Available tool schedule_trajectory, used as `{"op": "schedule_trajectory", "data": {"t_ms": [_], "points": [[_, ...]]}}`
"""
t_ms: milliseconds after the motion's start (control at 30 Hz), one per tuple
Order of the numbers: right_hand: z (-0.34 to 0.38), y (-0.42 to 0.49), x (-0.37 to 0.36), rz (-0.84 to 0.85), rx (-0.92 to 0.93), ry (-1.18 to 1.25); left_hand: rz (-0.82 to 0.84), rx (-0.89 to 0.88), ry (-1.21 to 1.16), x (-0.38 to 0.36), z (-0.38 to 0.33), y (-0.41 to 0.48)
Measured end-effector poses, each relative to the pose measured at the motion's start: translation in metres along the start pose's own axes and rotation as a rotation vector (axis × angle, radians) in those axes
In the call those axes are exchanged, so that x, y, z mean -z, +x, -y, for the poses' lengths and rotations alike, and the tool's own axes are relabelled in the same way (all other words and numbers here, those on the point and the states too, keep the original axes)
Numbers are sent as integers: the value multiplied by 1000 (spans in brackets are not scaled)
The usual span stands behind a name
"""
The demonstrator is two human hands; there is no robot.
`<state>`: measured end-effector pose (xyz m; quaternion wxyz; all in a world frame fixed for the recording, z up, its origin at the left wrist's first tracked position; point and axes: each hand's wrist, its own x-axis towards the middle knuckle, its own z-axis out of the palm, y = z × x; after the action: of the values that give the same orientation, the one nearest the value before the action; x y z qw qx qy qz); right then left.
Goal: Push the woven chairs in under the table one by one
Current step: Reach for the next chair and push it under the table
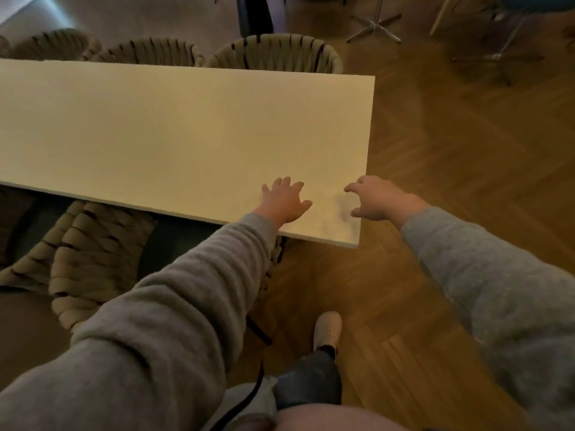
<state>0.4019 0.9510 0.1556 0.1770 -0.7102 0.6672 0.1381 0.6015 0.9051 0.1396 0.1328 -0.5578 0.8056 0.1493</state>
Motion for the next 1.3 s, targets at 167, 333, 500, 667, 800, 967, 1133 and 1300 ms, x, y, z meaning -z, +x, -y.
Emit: {"op": "schedule_trajectory", "data": {"t_ms": [167, 333, 500, 667, 800, 967, 1133, 1300], "points": [[-36, 57, 35, 31, 35, -29, -2, 36, 20, 20, -15, 60], [-75, 110, 66, 49, 85, -41, -5, 88, 16, 42, -26, 113], [-119, 161, 89, 32, 176, -86, 4, 196, -14, 54, -42, 165], [-180, 212, 118, 50, 303, -172, -30, 335, -67, 66, -83, 222], [-234, 251, 147, 31, 412, -252, -25, 451, -114, 76, -123, 259], [-281, 296, 172, 30, 524, -305, -40, 508, -156, 88, -165, 297], [-301, 356, 191, 22, 649, -329, -24, 587, -200, 107, -168, 345], [-298, 440, 225, 7, 731, -387, -38, 635, -189, 130, -144, 413]]}}
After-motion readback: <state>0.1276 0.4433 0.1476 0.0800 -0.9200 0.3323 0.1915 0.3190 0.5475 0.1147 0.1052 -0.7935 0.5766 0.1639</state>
